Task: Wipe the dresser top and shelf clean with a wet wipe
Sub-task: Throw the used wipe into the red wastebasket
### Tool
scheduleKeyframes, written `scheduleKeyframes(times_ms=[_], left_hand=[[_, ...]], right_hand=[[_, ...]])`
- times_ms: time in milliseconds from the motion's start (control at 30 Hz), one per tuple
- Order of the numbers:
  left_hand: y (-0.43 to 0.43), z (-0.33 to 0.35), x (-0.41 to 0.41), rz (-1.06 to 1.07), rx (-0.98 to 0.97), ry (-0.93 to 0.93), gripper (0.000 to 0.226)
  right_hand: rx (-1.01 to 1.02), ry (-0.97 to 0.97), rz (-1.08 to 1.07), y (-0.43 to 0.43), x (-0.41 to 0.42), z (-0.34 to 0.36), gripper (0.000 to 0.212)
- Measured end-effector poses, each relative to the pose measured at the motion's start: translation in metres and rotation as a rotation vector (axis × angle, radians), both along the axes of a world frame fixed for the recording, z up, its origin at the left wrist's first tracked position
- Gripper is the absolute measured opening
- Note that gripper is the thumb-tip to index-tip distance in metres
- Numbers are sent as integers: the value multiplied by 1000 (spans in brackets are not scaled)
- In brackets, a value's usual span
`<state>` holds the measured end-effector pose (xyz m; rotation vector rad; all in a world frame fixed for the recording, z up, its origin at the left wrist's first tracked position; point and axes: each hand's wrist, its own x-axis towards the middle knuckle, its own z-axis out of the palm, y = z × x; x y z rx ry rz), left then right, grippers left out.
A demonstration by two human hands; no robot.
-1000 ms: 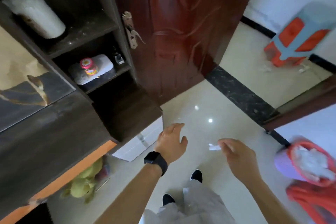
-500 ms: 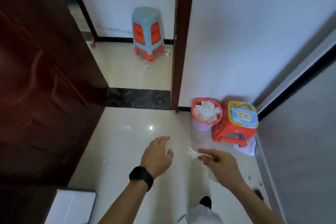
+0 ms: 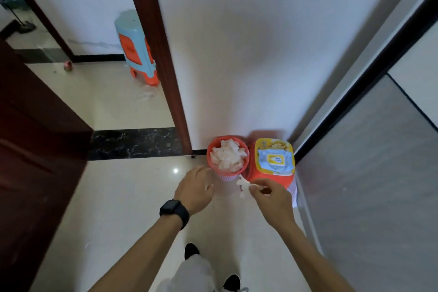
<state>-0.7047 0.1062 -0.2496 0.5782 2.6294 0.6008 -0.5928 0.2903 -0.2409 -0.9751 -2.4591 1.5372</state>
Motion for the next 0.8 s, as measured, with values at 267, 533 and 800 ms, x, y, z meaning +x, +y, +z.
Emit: scheduleKeyframes(times_ms=[267,533,800], left_hand=[[44,-45,-107,-9,-64,122,52],[88,-97,-268,14,-165,288,67],[146,-166,-397,16,-183,547,78]], right_hand=[[27,-60,-60,55,-93,-54,22],[51,-240,57,110,-209,-128,29],[79,-389,113,133,-320,-256,27]])
